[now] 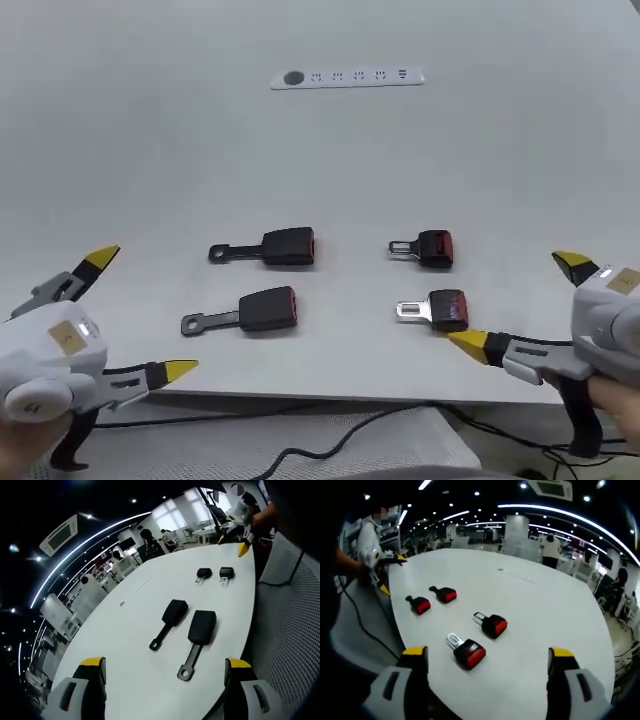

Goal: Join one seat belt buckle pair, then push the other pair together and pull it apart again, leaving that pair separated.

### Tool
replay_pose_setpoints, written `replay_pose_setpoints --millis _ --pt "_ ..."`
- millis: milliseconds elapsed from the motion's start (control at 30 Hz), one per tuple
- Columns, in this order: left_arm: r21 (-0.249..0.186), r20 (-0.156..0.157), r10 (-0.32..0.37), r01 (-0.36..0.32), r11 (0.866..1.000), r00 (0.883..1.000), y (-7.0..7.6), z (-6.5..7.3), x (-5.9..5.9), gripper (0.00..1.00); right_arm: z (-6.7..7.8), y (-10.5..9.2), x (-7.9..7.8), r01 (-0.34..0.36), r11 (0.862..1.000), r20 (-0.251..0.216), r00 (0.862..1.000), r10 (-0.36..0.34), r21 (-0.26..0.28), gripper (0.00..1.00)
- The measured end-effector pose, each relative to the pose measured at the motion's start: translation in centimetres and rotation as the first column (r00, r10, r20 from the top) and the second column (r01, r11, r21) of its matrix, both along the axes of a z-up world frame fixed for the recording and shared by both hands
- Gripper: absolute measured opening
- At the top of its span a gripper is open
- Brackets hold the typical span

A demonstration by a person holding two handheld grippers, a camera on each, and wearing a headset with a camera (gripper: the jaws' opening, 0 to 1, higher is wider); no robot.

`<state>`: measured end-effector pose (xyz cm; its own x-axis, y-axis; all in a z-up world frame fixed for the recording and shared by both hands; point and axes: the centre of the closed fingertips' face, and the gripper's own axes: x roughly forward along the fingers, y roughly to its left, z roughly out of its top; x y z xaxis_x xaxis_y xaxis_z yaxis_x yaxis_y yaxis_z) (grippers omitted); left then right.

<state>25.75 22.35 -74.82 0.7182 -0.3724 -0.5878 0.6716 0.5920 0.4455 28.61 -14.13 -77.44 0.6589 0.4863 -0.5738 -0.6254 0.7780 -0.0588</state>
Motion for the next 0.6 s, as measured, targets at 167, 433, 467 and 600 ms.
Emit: replay_pose_setpoints --millis 167,433,467,600 --pt "0.001 0.004 0.000 0.000 1.000 1.000 0.0 0.1 0.1 1.00 0.8 0.6 -0.2 -0.049 0.999 0.011 0.999 0.049 0.005 1.00" --pt "0.004 0.006 -0.006 0.006 1.000 1.000 -0.1 0.1 0.0 1.00 1.2 -0.3 0.1 -0.063 0.995 0.021 0.998 0.065 -0.077 1.00" --pt "0.003 0.007 -0.006 0.006 1.000 1.000 -0.1 0.2 0.0 1.00 1.5 -0.4 0.2 -0.061 0.995 0.026 0.998 0.063 -0.080 1.00" --pt "0.000 0.010 -0.002 0.002 1.000 1.000 0.0 0.3 0.1 1.00 1.7 -0.7 0.2 -0.037 0.998 -0.007 0.999 0.036 -0.053 1.00"
